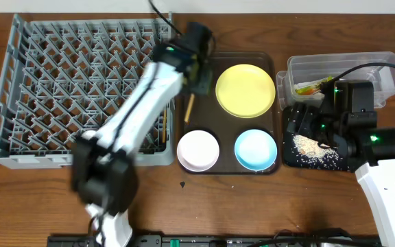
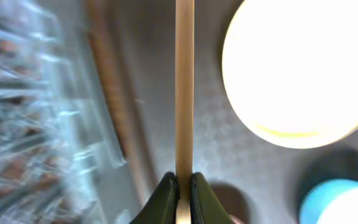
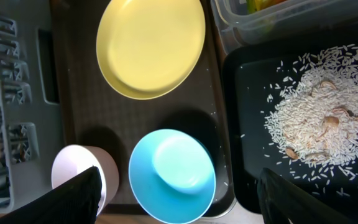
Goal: Sort waste into correct bins and load items into the dishwasher
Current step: 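Place the second chopstick into the dish rack with the left gripper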
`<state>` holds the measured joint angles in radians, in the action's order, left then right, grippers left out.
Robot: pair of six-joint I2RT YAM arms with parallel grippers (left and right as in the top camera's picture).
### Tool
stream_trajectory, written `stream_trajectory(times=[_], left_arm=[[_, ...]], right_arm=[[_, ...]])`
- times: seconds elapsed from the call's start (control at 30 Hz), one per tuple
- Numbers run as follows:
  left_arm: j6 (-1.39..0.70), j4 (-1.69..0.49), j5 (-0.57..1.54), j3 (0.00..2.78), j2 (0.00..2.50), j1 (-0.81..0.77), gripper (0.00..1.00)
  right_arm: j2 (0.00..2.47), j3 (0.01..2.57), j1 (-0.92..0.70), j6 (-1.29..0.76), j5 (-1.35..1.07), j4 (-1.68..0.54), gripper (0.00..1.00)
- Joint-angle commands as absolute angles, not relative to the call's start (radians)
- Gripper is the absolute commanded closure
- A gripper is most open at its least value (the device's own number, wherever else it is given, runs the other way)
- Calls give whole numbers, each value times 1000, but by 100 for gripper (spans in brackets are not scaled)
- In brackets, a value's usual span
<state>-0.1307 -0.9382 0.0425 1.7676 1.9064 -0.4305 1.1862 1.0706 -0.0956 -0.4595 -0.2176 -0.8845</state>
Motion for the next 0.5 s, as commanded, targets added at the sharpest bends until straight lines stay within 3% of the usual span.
stream_trajectory(times=[0.0, 0.3, 0.47], left_arm=[[-132, -1002, -87, 1786, 1839, -390, 92], [-144, -1007, -116, 1681, 1928, -290, 91], [-144, -1005, -2, 1673, 1991, -266, 88]], right_arm=[[1176, 1080, -93, -448, -227, -886, 22], [1176, 1080, -93, -448, -226, -891, 22], [1176, 1080, -93, -448, -226, -891, 22]])
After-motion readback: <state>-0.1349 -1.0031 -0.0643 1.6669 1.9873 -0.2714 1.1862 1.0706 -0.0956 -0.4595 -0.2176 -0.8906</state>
